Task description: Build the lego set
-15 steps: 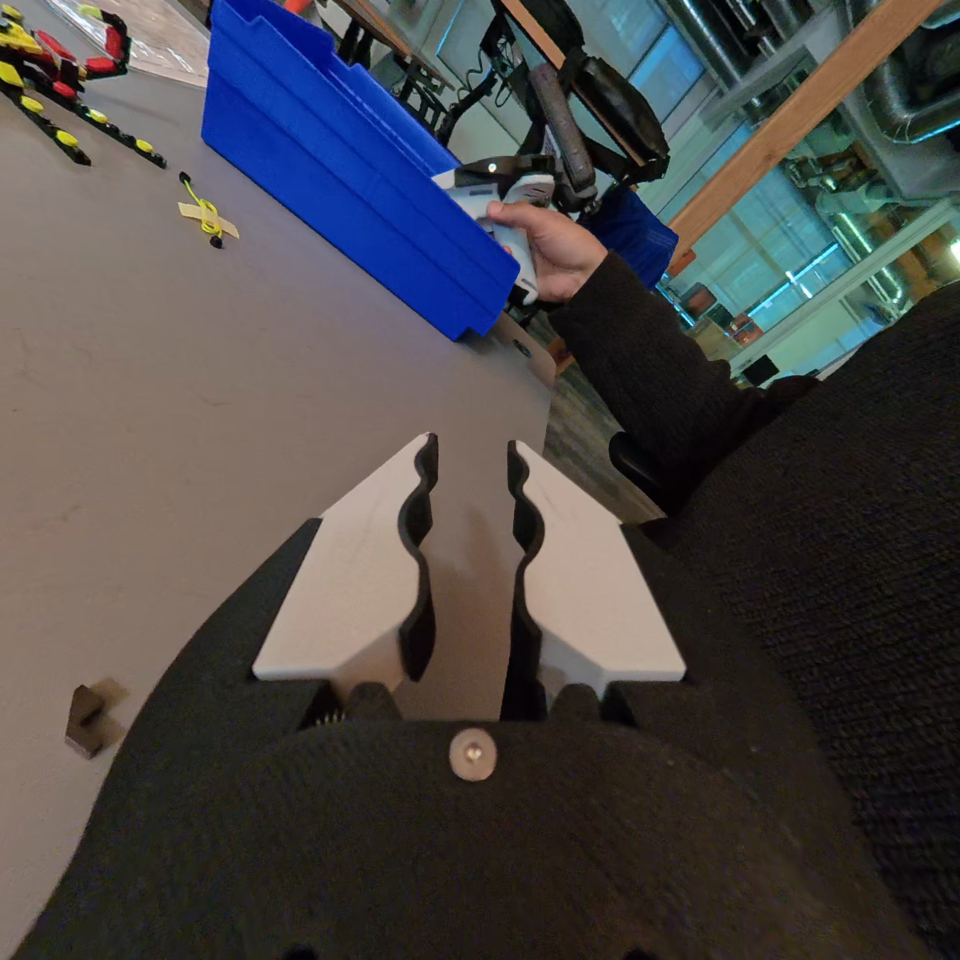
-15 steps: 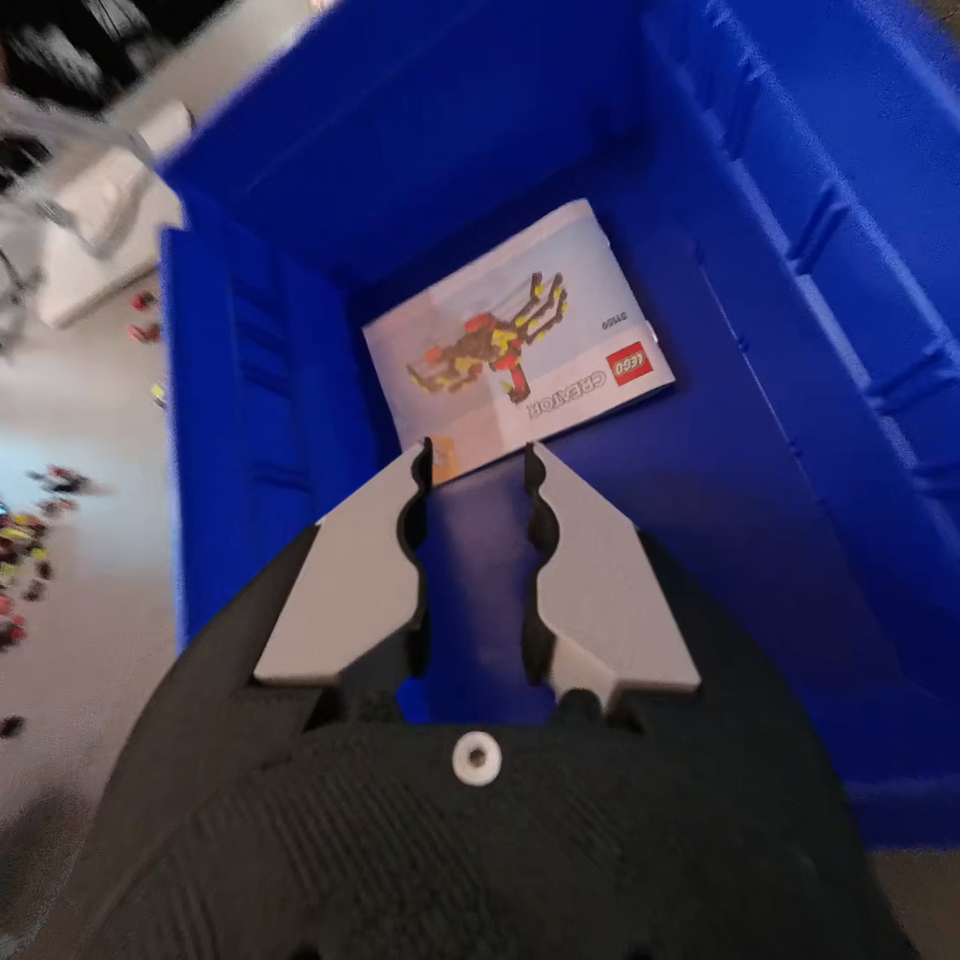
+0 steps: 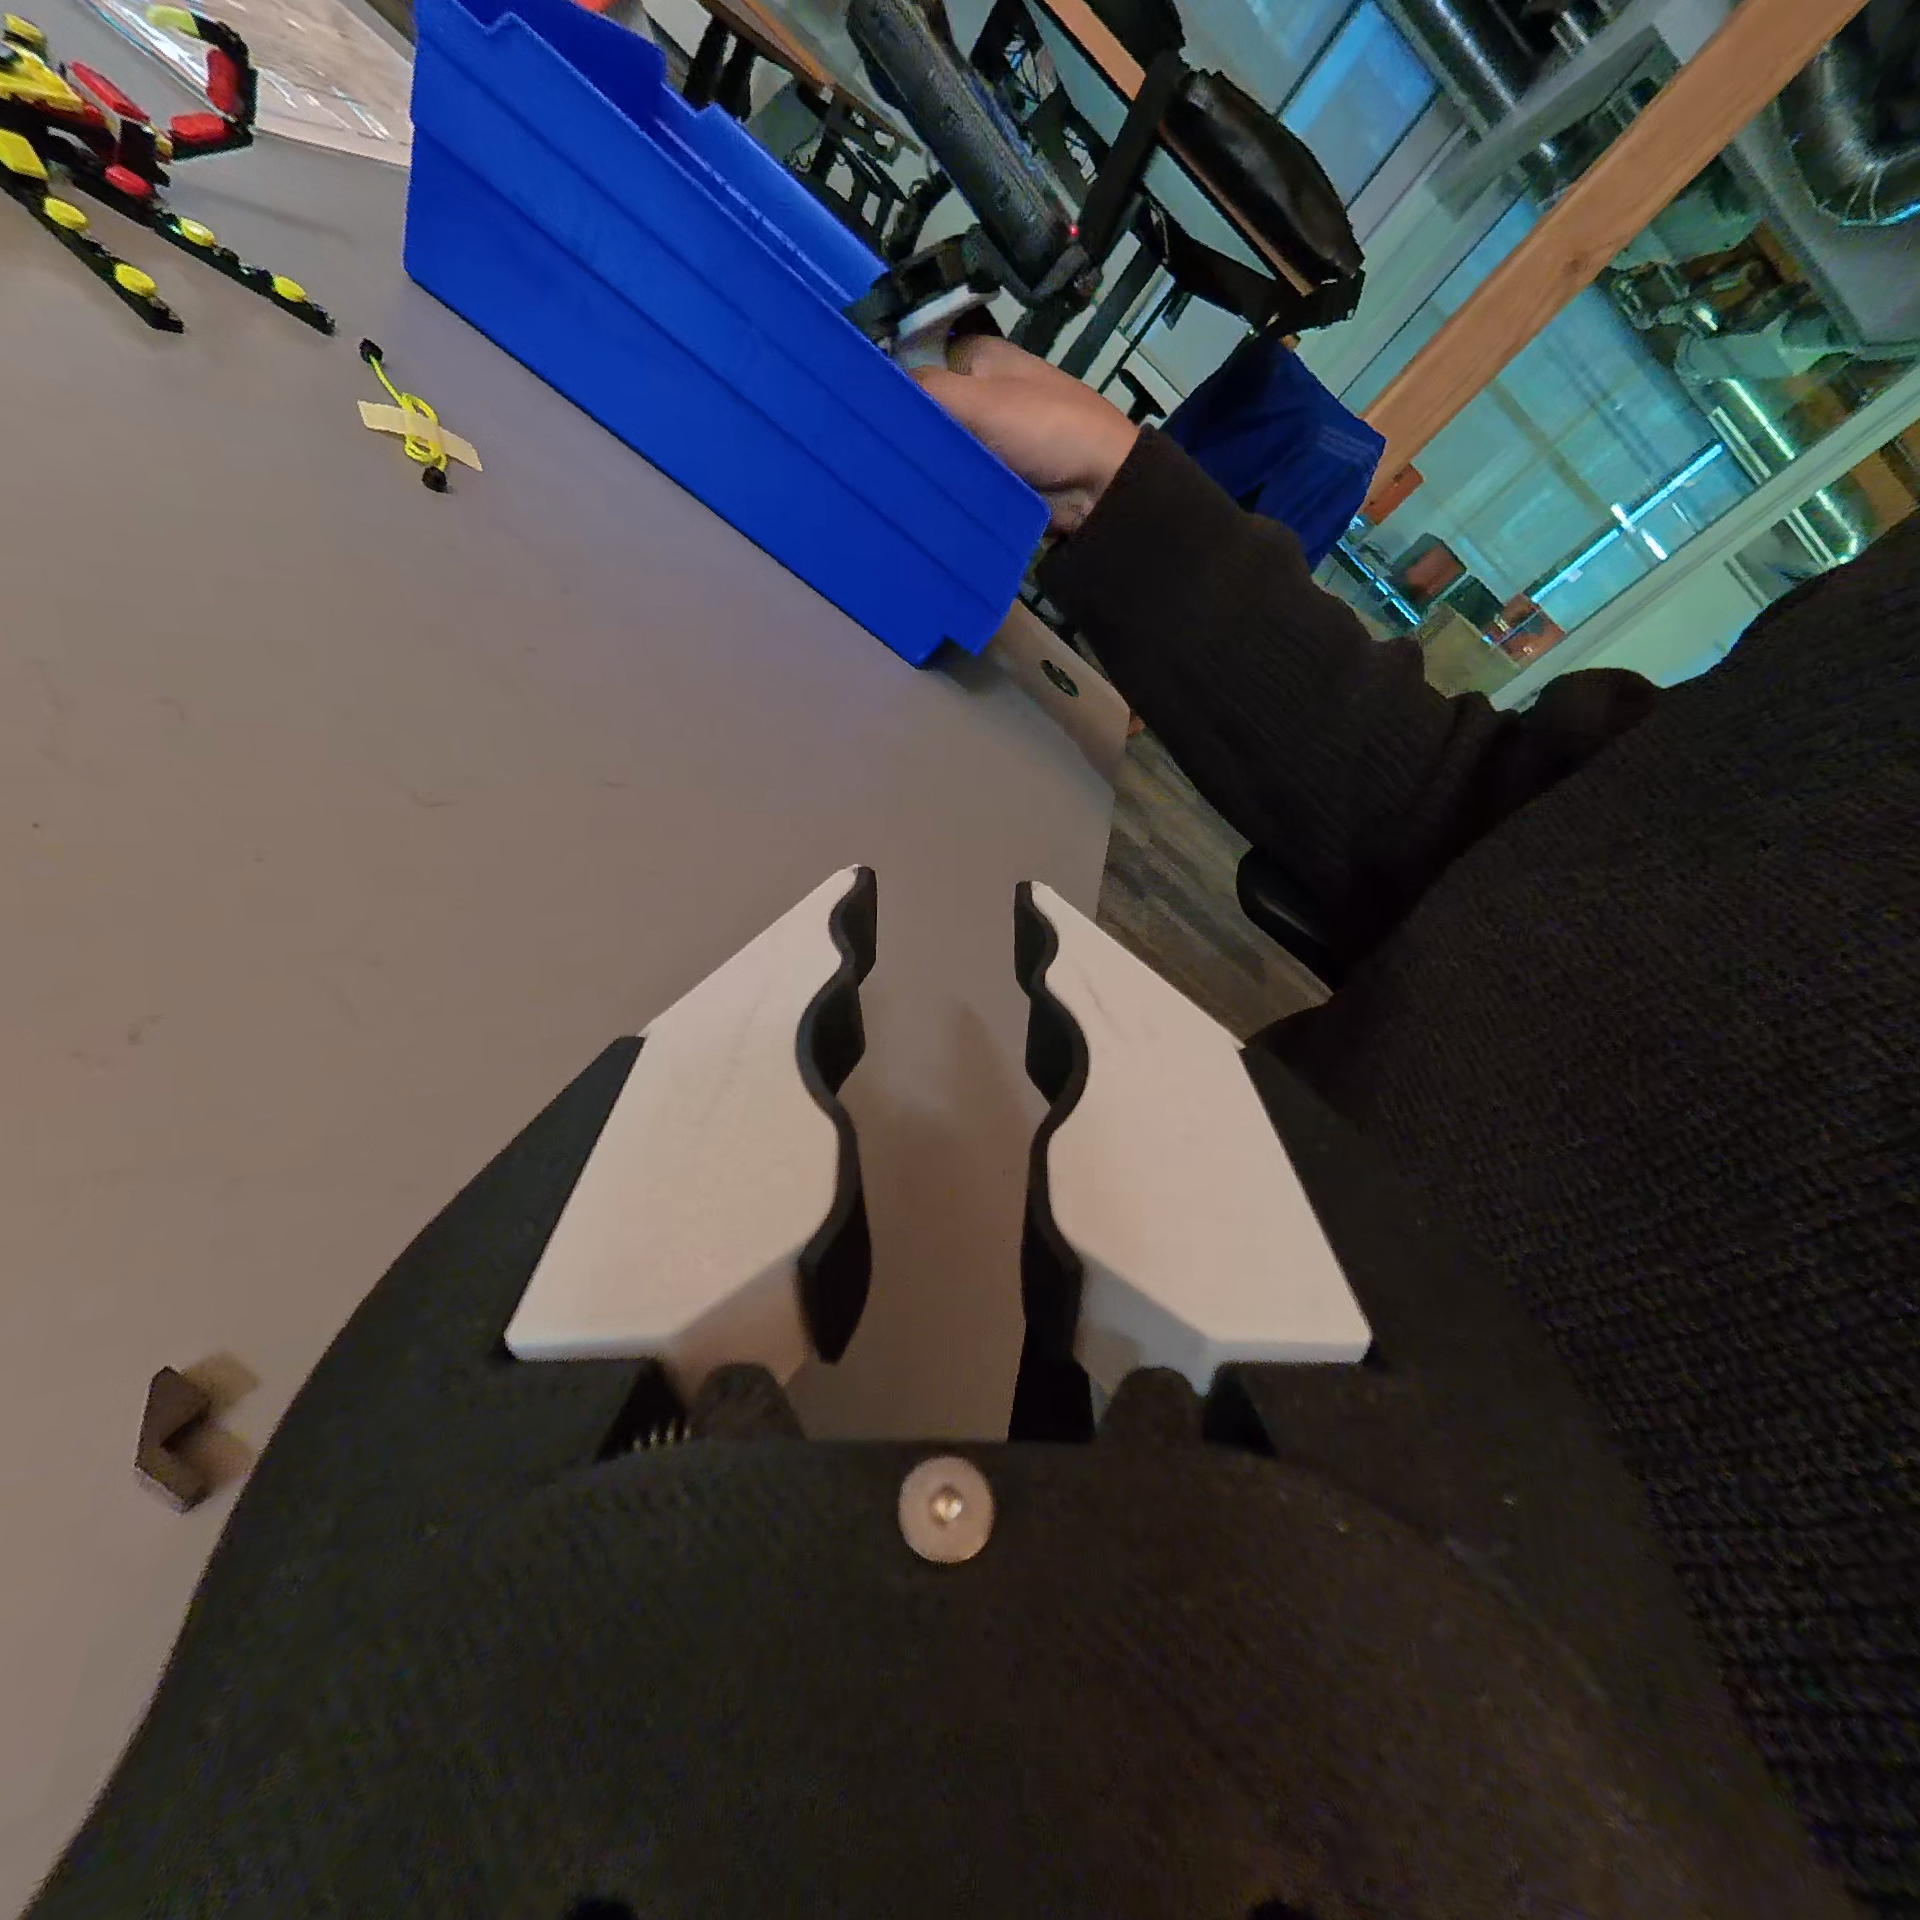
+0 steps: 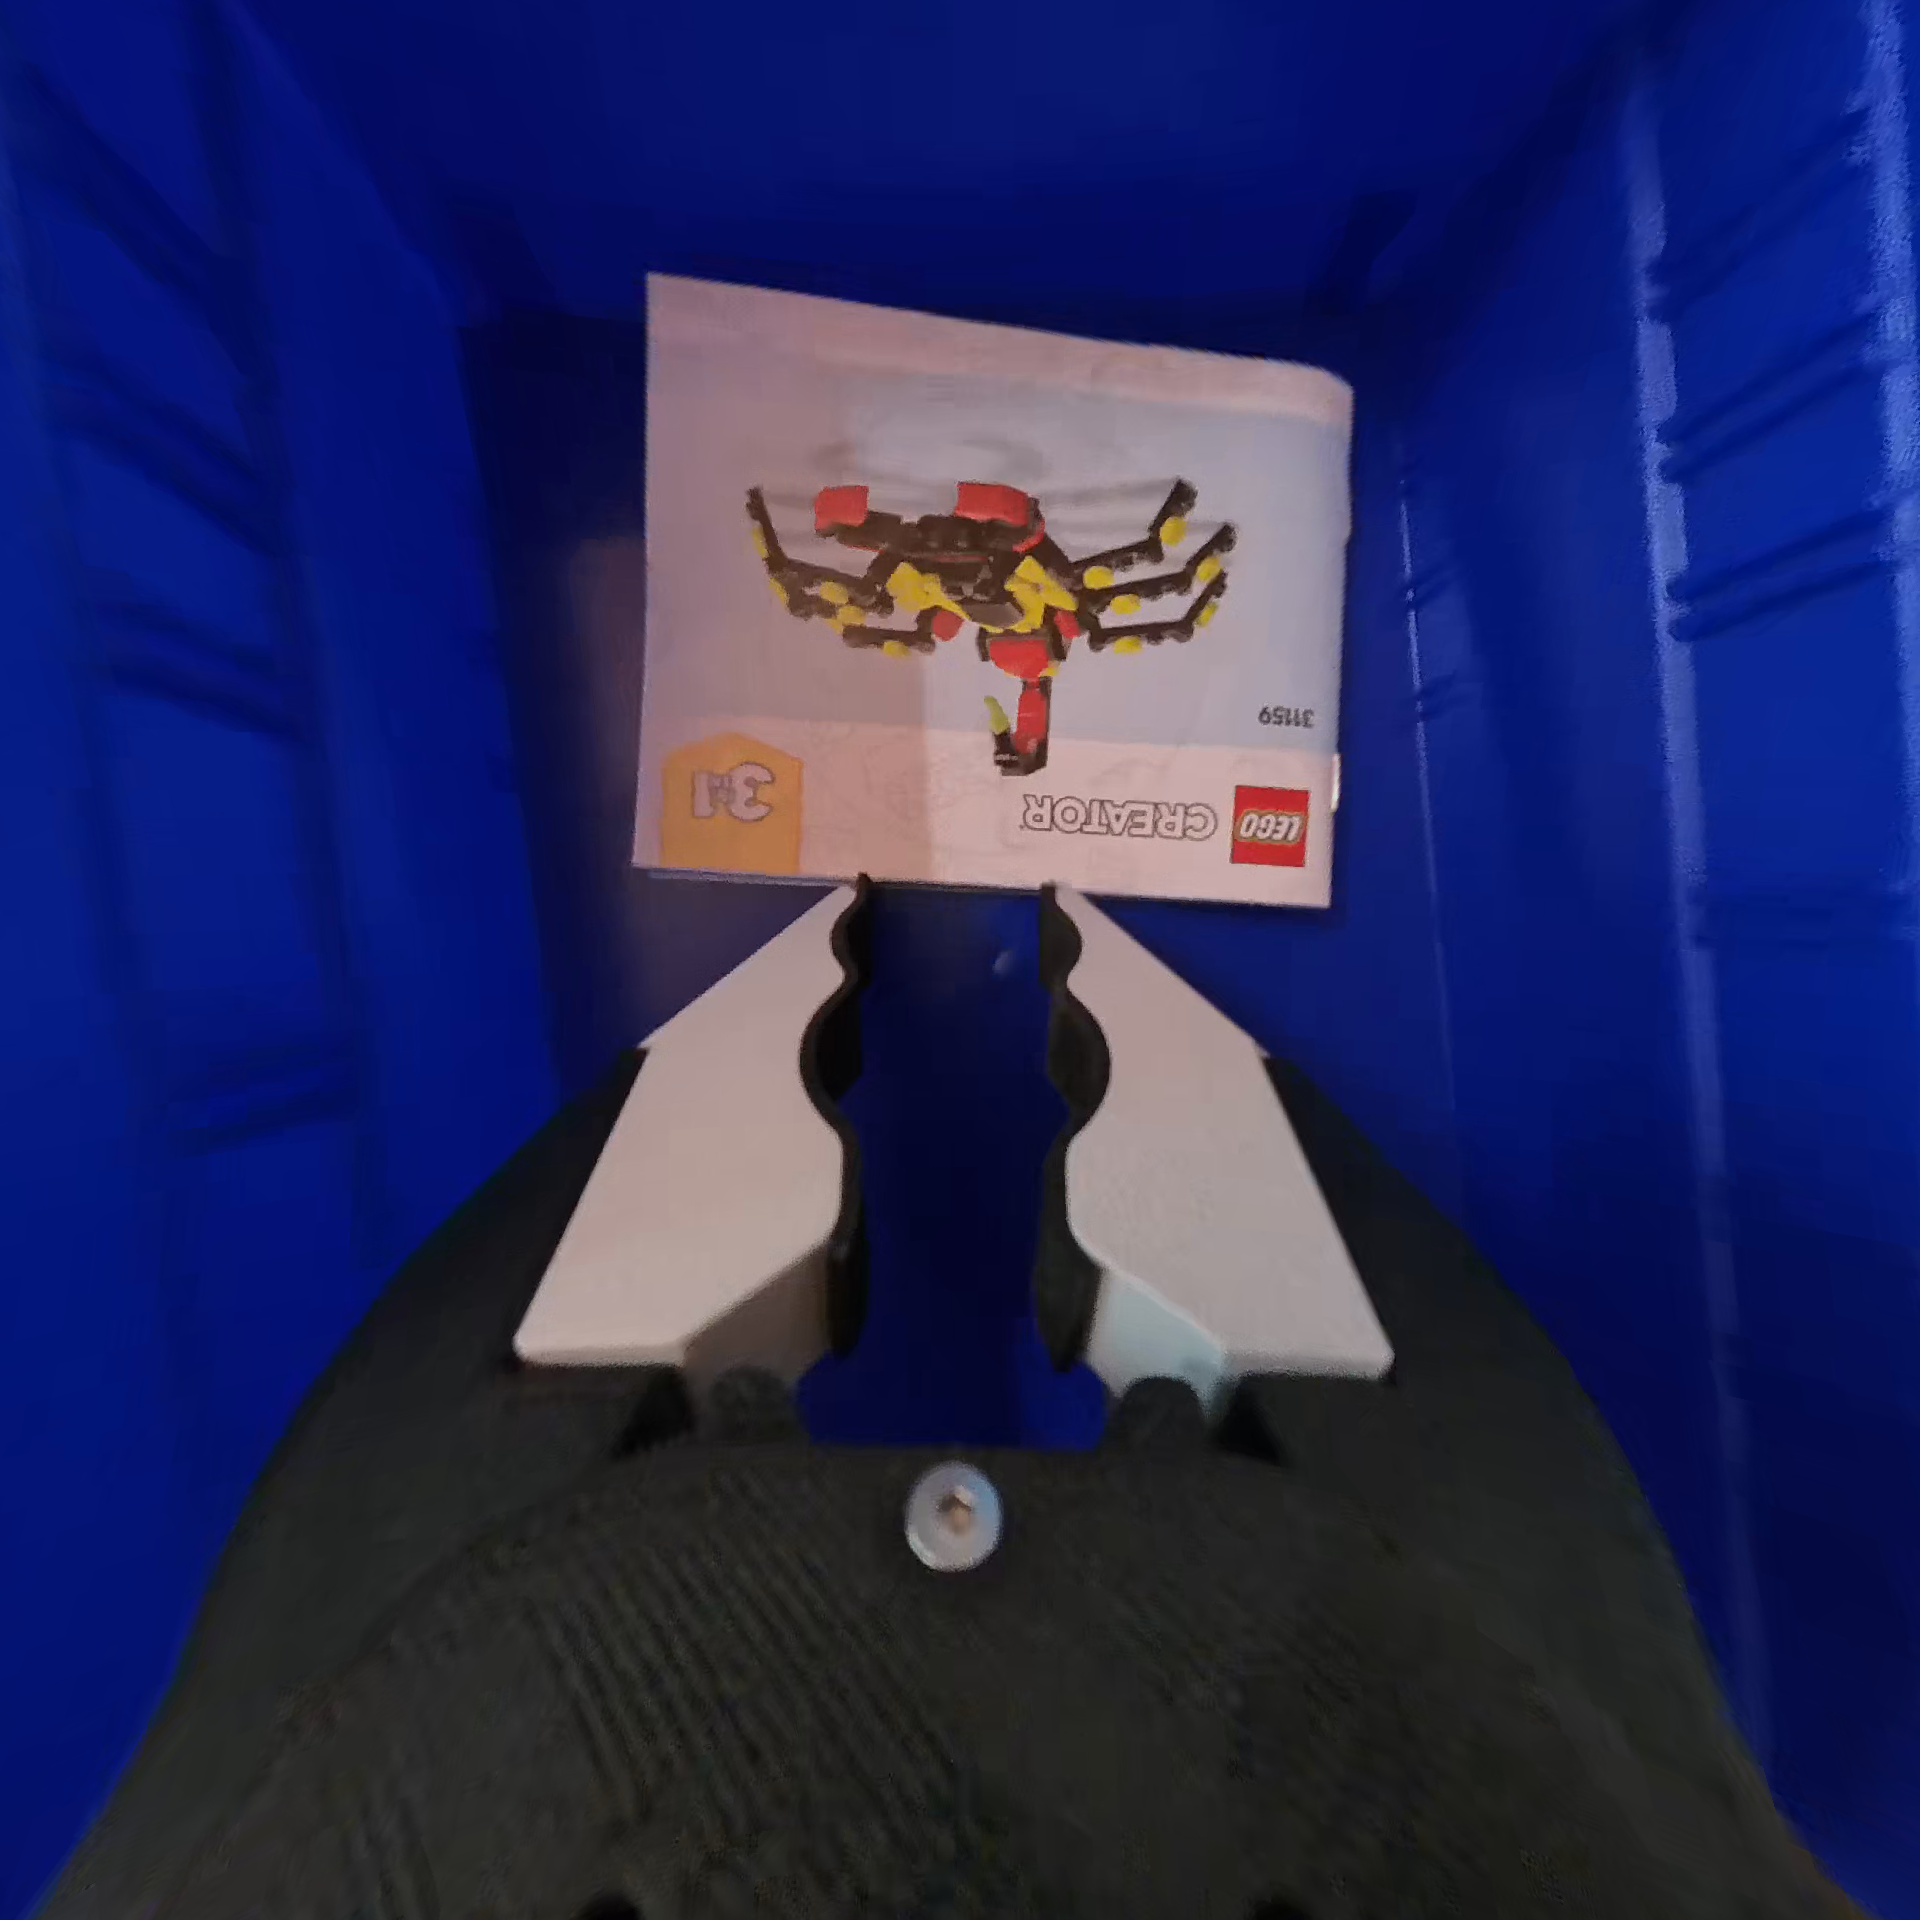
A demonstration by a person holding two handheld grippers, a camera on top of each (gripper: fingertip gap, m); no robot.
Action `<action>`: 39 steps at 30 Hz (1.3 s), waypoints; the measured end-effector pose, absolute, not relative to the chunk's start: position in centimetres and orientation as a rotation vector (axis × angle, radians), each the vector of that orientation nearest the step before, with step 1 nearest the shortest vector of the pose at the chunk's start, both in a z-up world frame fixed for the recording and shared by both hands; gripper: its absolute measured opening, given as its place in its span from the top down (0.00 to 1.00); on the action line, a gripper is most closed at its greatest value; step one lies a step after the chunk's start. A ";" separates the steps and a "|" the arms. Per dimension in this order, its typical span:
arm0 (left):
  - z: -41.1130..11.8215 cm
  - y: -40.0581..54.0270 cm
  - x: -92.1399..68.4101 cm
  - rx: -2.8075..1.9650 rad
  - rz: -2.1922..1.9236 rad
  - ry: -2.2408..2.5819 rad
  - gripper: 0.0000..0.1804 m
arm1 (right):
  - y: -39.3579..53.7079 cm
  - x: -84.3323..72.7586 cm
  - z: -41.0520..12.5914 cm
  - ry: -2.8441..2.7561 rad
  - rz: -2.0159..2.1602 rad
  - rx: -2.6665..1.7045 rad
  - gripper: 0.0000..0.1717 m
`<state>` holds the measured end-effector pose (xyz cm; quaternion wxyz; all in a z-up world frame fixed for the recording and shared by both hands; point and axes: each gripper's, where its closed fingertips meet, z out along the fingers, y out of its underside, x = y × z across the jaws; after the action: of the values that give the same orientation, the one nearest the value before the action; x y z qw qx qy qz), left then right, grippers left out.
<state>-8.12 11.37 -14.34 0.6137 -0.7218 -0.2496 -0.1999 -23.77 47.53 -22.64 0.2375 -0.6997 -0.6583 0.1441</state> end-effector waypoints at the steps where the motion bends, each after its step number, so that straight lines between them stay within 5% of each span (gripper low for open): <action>1: -14.3 11.3 -8.2 -1.664 -0.457 -0.576 0.87 | 47.5 -24.0 -22.8 -1.811 0.392 -1.926 0.82; 5: -14.3 11.1 -8.4 -1.660 -0.447 -0.583 0.87 | 49.0 -23.1 -20.8 -1.797 0.305 -1.892 0.75; 10: -14.4 11.2 -8.6 -1.648 -0.471 -0.593 0.87 | 46.0 -24.8 -11.9 -1.807 0.627 -1.575 0.70; 15: -14.7 11.5 -8.2 -1.667 -0.499 -0.572 0.87 | 34.4 -28.8 -5.8 -2.136 0.964 -0.832 0.91; 26: -15.5 10.4 -8.0 -1.754 -0.398 -0.528 0.87 | 27.4 -37.7 -18.5 -2.919 0.351 -0.238 0.70; 36: -15.4 9.7 -9.8 -1.677 -0.447 -0.600 0.87 | 27.1 -39.9 -22.6 -3.080 0.234 -0.214 0.71; 39: -15.4 9.4 -10.2 -1.665 -0.450 -0.615 0.87 | 26.9 -40.0 -22.2 -3.087 0.268 -0.219 0.82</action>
<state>-10.25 9.44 -15.36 0.6094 -0.7209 -0.2663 -0.1949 -40.00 26.94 -22.23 0.0178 -0.0704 -0.9936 0.0864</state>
